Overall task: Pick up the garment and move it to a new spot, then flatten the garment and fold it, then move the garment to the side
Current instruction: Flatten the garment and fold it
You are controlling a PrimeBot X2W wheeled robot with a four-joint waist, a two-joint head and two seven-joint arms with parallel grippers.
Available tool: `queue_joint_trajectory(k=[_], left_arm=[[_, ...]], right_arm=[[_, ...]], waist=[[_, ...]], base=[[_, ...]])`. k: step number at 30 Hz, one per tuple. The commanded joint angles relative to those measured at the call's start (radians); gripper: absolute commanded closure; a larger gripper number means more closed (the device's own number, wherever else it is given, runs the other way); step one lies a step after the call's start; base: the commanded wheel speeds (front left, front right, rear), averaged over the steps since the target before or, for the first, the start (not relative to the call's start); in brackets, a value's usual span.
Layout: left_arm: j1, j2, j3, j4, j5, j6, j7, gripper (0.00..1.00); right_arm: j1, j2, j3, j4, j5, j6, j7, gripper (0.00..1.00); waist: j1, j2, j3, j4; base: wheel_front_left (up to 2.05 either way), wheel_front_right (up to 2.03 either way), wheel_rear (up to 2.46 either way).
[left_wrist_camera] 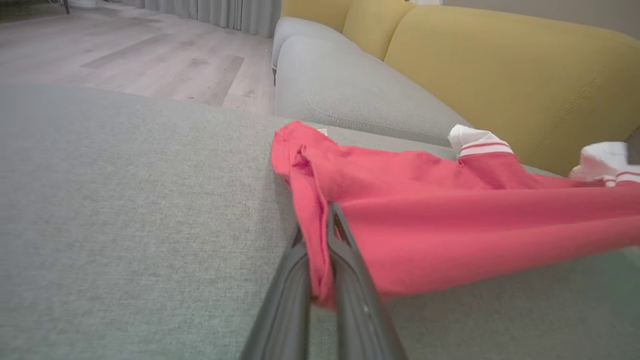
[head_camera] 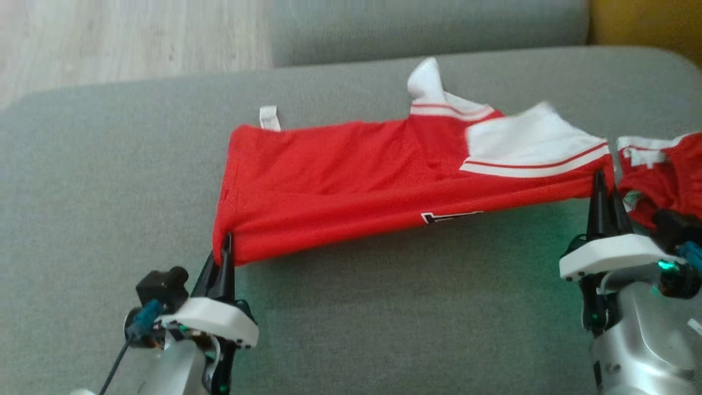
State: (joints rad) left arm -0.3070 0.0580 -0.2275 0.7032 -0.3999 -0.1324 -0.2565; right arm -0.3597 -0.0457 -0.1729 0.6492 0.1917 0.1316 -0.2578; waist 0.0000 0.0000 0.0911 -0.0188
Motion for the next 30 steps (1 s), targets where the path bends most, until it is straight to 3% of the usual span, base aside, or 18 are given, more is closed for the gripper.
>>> queue_joint_trajectory(k=[1,9,10,11,12,18,21,27,30], left_arm=[[-0.012,0.025,0.043,-0.021,0.012,0.002,-0.005,1.0],[0.174,0.003,0.029,0.03,0.041,0.004,-0.005,1.0],[0.209,-0.002,0.024,0.038,0.036,0.004,-0.005,0.95],[0.219,-0.003,0.025,0.037,0.036,0.007,-0.005,0.55],[0.225,-0.004,0.028,0.039,0.033,0.012,-0.005,0.0],[0.156,-0.005,0.069,-0.035,0.057,0.035,-0.005,0.0],[0.056,0.026,0.081,-0.005,0.062,0.028,-0.002,0.0],[-0.158,0.11,0.03,0.073,0.05,0.005,0.121,0.0],[-0.268,0.148,-0.052,0.088,-0.005,0.003,0.215,0.0]], right_arm=[[-0.014,-0.005,0.023,-0.032,0.012,-0.001,-0.004,1.0],[0.189,-0.036,0.04,0.024,0.041,-0.001,-0.004,1.0],[0.228,-0.037,0.047,0.039,0.036,-0.001,-0.004,0.93],[0.237,-0.036,0.045,0.043,0.036,-0.001,-0.004,0.31],[0.24,-0.036,0.041,0.045,0.035,-0.001,-0.004,0.0],[0.184,-0.033,0.025,-0.02,0.004,-0.001,-0.004,0.0],[0.13,-0.035,0.039,-0.039,-0.014,-0.001,-0.004,0.0],[0.016,-0.048,0.099,-0.026,-0.033,-0.001,-0.004,0.0],[-0.054,-0.059,0.139,-0.001,-0.041,-0.001,-0.004,0.0]], waist=[[0.0,0.0,-0.049,-0.004],[0.0,0.0,-0.087,0.004],[0.0,0.0,-0.078,0.006],[0.0,0.0,-0.071,0.007],[0.0,0.0,-0.064,0.008],[0.0,0.0,-0.013,0.012],[0.0,0.0,0.006,0.013],[0.0,0.0,0.051,0.005],[0.0,0.0,0.086,-0.001]], base=[[0.0,0.0,0.0],[0.0,0.0,0.0],[0.0,0.0,0.0],[0.0,0.0,0.0],[0.0,0.0,0.0],[0.0,0.0,0.0],[0.0,0.0,0.0],[0.0,0.0,0.0],[0.0,0.0,0.0]])
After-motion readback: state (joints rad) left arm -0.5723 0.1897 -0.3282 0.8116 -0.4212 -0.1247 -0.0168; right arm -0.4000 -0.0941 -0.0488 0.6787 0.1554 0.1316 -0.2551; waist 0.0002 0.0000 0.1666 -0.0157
